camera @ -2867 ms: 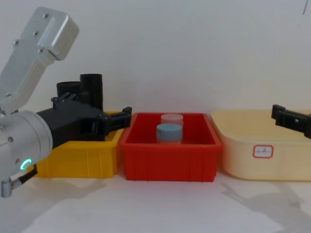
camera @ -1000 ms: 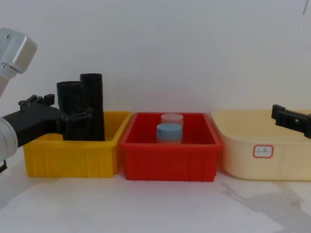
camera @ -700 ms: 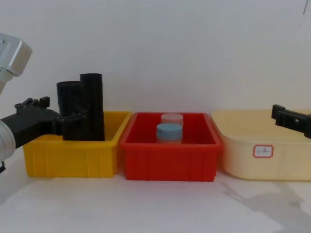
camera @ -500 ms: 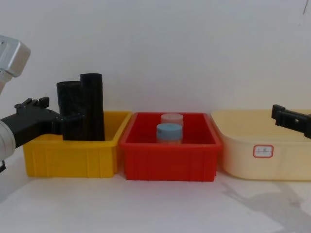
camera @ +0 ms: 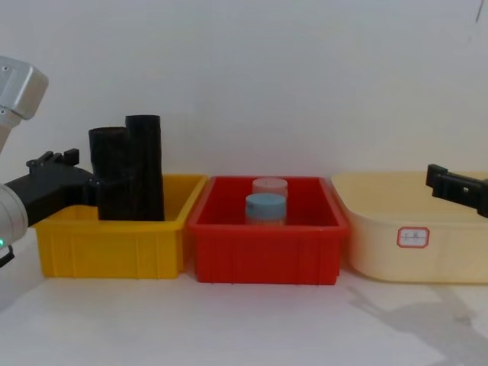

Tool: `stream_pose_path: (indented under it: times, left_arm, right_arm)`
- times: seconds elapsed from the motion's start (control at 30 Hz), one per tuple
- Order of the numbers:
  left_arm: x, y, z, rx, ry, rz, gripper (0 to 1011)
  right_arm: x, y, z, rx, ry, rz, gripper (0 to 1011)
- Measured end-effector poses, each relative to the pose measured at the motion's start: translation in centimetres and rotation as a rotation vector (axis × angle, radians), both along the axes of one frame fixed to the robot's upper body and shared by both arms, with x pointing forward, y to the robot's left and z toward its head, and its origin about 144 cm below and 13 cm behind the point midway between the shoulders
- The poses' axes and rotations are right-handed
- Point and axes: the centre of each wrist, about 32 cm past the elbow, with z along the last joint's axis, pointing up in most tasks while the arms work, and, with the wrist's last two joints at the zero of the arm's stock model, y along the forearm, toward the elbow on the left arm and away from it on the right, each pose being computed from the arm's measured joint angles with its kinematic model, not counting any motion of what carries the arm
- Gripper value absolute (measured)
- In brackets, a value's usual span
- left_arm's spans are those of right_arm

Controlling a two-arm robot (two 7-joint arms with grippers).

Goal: Pick up the garbage bag with the one hand and transfer it to the other hand.

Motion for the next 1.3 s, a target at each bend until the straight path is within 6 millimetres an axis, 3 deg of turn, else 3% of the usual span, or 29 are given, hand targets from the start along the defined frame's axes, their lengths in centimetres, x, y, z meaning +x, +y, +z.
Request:
stream_pose_path:
  times: [1.0, 1.13, 1.3]
  left_arm:
    - [3.7, 0.2, 0.4, 0.006, 0.002, -0.069, 1001]
    - [3.9, 0.2, 0.4, -0.005, 0.000, -0.063, 954]
    - [4.0, 0.1, 0.5, -0.025, -0.009, -0.048, 802]
  right_arm:
    - [0.0, 0.0, 0.0, 0.000, 0.000, 0.000, 1000]
    - [0.0, 0.0, 0.0, 0.000, 0.000, 0.000, 1000]
    - [0.0, 0.0, 0.0, 0.000, 0.000, 0.000, 1000]
